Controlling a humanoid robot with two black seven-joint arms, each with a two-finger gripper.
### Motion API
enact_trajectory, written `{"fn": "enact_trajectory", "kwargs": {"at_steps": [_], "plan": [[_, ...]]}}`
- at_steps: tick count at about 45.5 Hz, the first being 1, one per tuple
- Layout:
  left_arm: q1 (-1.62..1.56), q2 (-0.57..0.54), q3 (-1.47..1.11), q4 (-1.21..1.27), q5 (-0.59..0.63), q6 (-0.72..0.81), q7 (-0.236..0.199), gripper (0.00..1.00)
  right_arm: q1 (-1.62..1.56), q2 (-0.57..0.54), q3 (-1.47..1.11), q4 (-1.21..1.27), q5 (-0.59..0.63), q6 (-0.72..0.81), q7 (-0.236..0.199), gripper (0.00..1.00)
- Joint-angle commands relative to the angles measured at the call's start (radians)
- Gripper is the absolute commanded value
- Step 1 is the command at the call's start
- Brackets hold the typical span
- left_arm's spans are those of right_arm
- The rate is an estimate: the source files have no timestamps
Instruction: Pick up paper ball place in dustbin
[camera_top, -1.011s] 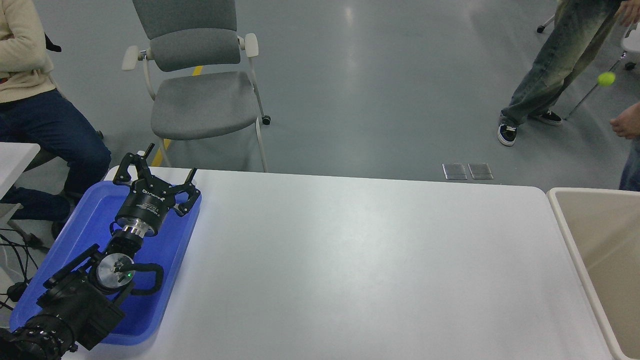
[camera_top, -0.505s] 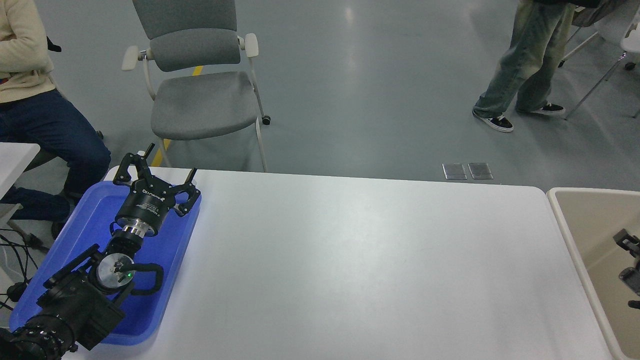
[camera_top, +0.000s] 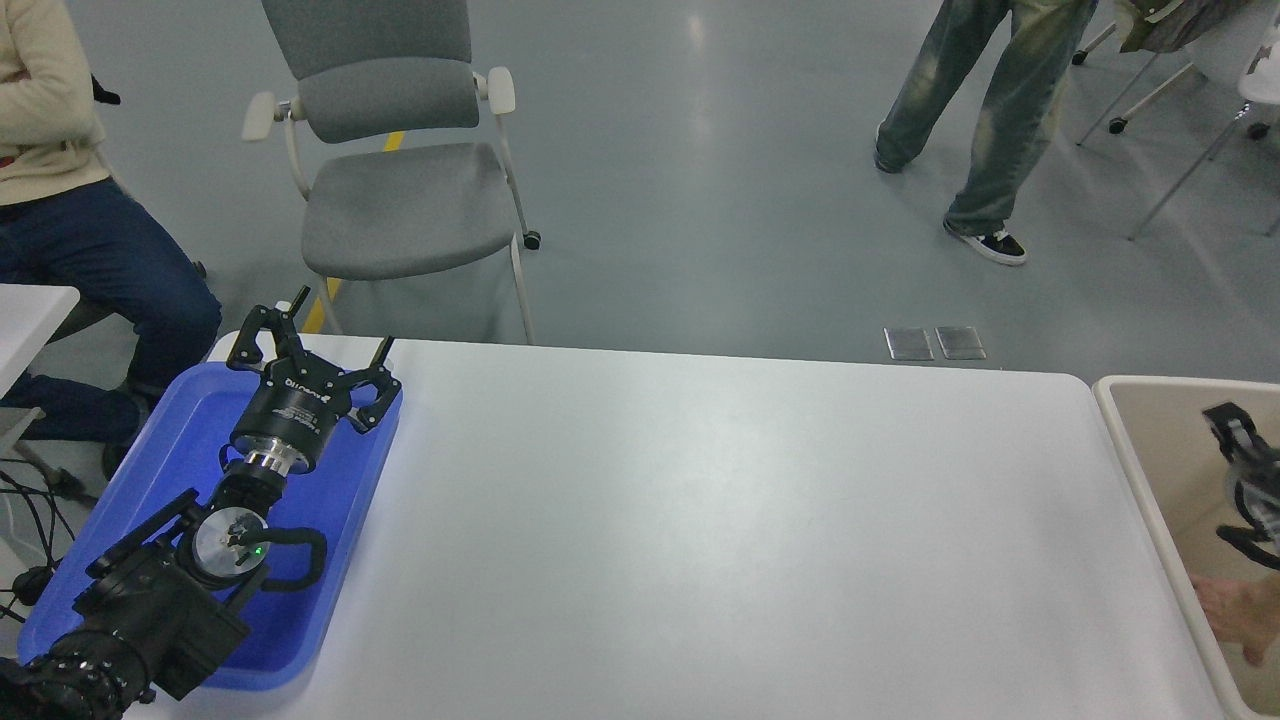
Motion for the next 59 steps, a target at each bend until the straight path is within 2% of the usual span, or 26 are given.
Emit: {"fn": "enact_trajectory", "kwargs": {"at_steps": [1,8,11,15,16,19,21,23,32,38,40,48,59], "plan": [[0.0,0.0,0.0,0.0,-0.001,0.0,0.0,1.0,-0.083,-0.005,0.357,0.118,-0.01,0.004,0.001,1.0],[0.0,0.0,0.0,0.0,-0.001,0.0,0.0,1.0,-0.155,0.006,0.56,0.213,-0.008,0.028,0.007,1.0],[0.0,0.0,0.0,0.0,-0.001,0.0,0.0,1.0,-0.195,0.023,0.65,0.245,-0.008,0.037,0.047,1.0],[0.0,0.0,0.0,0.0,0.001,0.0,0.0,1.0,-0.221,0.076,0.698,0.255,-0.005,0.051,0.174,1.0],[0.0,0.0,0.0,0.0,0.001,0.0,0.0,1.0,-0.229,0.088,0.698,0.258,-0.005,0.057,0.217,1.0],[0.0,0.0,0.0,0.0,-0.001,0.0,0.0,1.0,-0.251,0.122,0.7,0.262,0.007,0.077,0.383,1.0],[0.0,0.0,0.0,0.0,0.001,0.0,0.0,1.0,-0.264,0.151,0.7,0.262,0.008,0.091,0.467,1.0],[0.0,0.0,0.0,0.0,-0.001,0.0,0.0,1.0,-0.277,0.174,0.698,0.262,0.01,0.106,0.513,1.0],[0.0,0.0,0.0,0.0,-0.001,0.002,0.0,1.0,-0.309,0.247,0.717,0.266,0.033,0.238,0.537,1.0],[0.0,0.0,0.0,0.0,0.001,0.0,0.0,1.0,-0.317,0.282,0.729,0.267,0.088,0.252,0.625,1.0],[0.0,0.0,0.001,0.0,-0.001,0.0,0.0,1.0,-0.318,0.291,0.73,0.276,0.09,0.237,0.642,1.0],[0.0,0.0,0.0,0.0,-0.001,0.0,0.0,1.0,-0.335,0.294,0.726,0.394,0.091,0.07,0.641,1.0],[0.0,0.0,0.0,0.0,-0.001,0.0,0.0,1.0,-0.343,0.259,0.72,0.411,0.077,0.063,0.641,1.0]]}}
